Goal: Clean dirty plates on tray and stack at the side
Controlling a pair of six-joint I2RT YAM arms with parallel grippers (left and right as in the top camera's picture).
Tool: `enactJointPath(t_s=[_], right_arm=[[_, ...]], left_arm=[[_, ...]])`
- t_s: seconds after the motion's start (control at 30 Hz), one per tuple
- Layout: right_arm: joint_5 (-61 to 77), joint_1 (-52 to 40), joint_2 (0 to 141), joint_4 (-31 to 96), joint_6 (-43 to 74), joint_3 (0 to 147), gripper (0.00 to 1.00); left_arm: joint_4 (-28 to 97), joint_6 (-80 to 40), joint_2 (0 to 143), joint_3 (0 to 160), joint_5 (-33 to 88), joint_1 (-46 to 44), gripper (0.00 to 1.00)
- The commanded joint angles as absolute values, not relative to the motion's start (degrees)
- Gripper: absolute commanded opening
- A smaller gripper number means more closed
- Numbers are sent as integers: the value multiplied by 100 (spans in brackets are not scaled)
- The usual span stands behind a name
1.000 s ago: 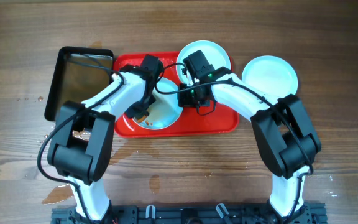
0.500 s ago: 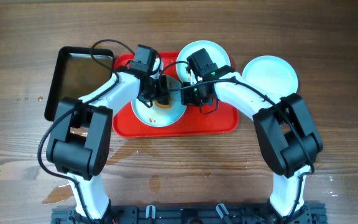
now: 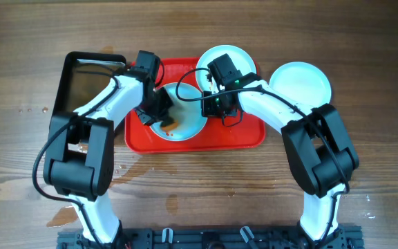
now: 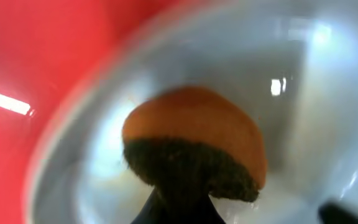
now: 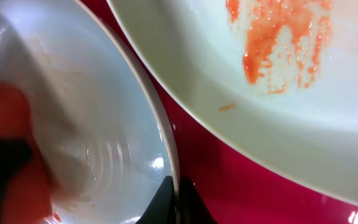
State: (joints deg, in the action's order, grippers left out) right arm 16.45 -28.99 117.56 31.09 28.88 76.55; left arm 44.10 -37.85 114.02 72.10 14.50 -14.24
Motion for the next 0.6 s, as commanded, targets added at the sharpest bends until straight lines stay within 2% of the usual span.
enactJointPath(t_s=[0.0,0.1,0.27,0.5,0.57], right_arm=[[1699,-2961,11896,3094,2853,7745,4],[1699,-2961,11896,3094,2851,7745,4],[1699,-2961,11896,3094,2853,7745,4],[1697,-2961,11896,3089,2856,7745,4],[1697,-2961,11896,3087,2858,7745,4]], left_arm=[[4641,-2086,12140,6665,3041,-1439,4],[4541,-1638,12140,6665,3514,-1439,4],[3736,-1588,12140,6663,3474,-1439,4],[2620,-2683,12140,6663,1951,-1435,4],[2543,-3063,12140,6665,1181,-1435,4]])
